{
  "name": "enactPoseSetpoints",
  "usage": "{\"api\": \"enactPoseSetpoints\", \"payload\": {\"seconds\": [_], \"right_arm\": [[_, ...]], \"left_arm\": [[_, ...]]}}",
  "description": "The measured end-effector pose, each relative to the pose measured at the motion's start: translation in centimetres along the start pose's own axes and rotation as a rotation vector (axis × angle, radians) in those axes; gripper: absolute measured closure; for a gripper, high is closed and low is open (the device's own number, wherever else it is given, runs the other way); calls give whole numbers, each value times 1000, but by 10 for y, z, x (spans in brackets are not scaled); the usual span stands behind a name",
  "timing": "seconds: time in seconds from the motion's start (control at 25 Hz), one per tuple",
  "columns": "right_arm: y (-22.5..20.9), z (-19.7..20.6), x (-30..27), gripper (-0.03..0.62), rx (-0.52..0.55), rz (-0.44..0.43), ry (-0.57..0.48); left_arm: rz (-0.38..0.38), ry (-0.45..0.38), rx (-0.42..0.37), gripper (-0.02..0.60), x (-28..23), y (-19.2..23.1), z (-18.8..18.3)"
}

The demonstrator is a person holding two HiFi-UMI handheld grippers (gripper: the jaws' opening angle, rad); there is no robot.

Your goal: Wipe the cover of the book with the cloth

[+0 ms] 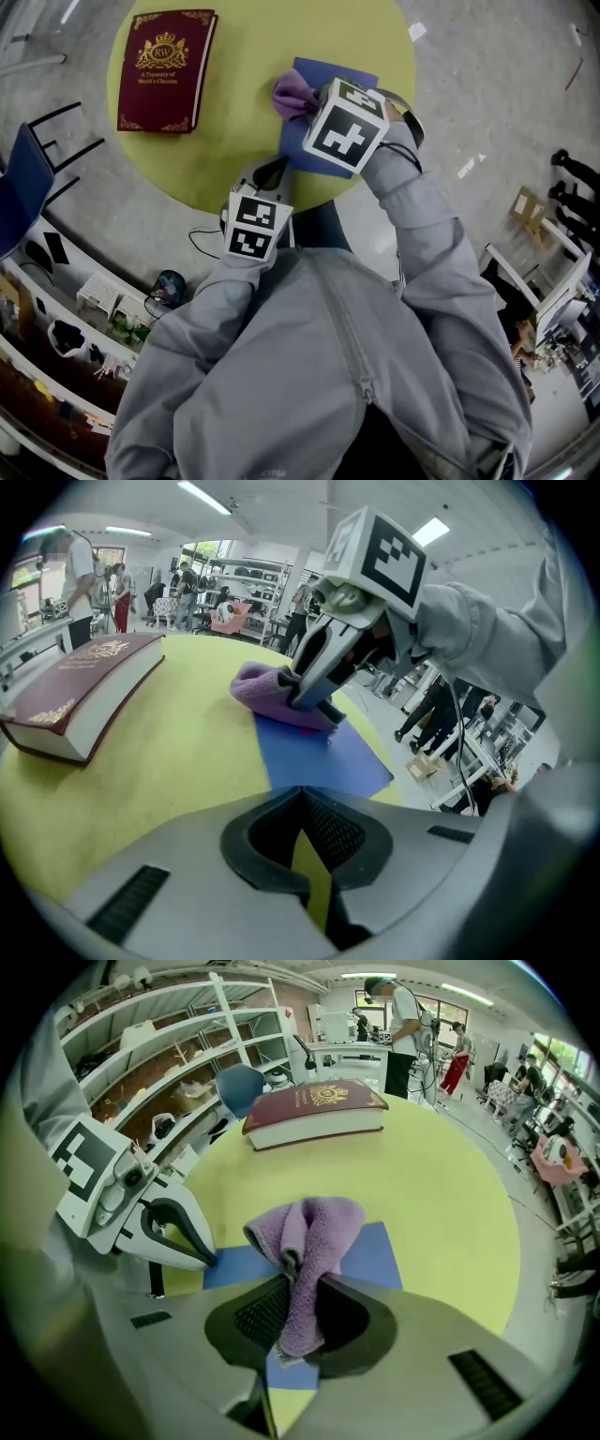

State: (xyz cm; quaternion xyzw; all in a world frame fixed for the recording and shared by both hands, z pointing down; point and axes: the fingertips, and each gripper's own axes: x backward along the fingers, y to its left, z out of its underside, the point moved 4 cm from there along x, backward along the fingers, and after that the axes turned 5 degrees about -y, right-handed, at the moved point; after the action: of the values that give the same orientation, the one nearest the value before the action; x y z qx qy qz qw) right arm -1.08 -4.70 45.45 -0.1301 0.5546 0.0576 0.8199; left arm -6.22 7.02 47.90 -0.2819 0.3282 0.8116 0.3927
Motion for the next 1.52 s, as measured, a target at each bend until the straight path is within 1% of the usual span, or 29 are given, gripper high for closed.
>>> {"api": "enactPoseSetpoints", "payload": {"seconds": [0.52, 0.68, 0.84, 1.0, 1.16, 1.32, 1.52], "right_arm": [[-6, 79, 24, 507, -64, 45, 80], [-9, 96, 29, 507, -80, 62, 107], [-9, 107, 33, 507, -101, 74, 116], [-7, 110, 35, 507, -93, 89, 126], [-4, 111, 36, 507, -107, 100, 126], [4, 97, 45, 507, -127, 104, 65], [24, 59, 49, 507, -82, 91, -29]], "left_arm": [[-2, 0, -2, 565, 0, -3, 1], [-3, -1, -1, 565, -1, -2, 1], [-1, 13, 27, 563, 4, -6, 0], [-2, 37, 31, 563, 11, -8, 9], [2, 26, 42, 565, 12, -5, 14], [4, 14, 51, 565, 14, -5, 14], [4, 11, 48, 565, 14, -6, 14]]}}
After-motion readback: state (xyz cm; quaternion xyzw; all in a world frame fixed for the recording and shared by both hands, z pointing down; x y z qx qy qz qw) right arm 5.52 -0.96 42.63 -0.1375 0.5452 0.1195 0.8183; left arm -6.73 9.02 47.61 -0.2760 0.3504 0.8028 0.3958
